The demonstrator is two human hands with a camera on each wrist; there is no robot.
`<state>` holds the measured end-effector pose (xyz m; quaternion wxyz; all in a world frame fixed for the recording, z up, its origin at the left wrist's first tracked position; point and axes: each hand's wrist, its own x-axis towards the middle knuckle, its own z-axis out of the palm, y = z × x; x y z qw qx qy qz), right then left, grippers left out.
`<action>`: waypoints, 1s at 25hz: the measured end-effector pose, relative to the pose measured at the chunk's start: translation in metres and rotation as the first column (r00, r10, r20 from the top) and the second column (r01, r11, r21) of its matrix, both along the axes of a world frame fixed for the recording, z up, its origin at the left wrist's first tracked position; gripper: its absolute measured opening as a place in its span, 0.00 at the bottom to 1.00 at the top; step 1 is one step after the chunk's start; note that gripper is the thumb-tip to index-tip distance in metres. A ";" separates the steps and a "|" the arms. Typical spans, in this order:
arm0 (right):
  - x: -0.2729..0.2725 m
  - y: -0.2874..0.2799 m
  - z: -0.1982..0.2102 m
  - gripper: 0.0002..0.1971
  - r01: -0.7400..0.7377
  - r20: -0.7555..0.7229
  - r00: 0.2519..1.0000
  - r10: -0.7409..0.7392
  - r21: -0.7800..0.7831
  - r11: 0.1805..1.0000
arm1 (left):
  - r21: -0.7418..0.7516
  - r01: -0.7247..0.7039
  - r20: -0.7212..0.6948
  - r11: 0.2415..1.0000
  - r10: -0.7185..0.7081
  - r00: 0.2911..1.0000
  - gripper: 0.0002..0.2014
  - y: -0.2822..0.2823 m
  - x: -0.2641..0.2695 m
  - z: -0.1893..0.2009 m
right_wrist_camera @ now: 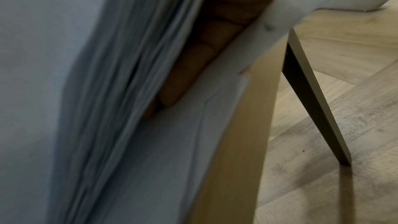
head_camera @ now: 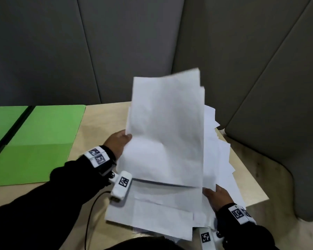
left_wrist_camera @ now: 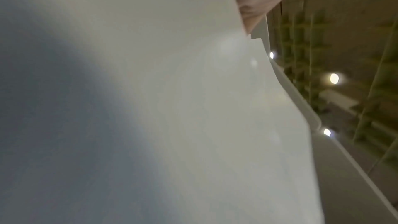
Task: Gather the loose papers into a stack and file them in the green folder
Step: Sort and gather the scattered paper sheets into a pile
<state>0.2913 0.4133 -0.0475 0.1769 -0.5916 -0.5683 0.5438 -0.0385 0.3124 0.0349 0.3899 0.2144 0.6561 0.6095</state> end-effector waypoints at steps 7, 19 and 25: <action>0.000 0.006 0.004 0.17 0.139 -0.090 0.984 -0.151 -0.120 0.983 | -0.504 0.078 -0.406 0.860 -0.316 0.858 0.10 0.045 0.039 -0.037; -0.003 -0.002 0.003 0.10 0.109 -0.098 0.989 -0.111 -0.026 0.994 | -0.520 0.130 -0.353 0.844 -0.351 0.867 0.25 0.075 0.071 -0.059; -0.001 -0.003 0.000 0.10 0.092 -0.089 0.992 -0.090 0.009 0.996 | -0.435 0.002 -0.439 0.900 -0.214 0.873 0.28 0.091 0.021 -0.058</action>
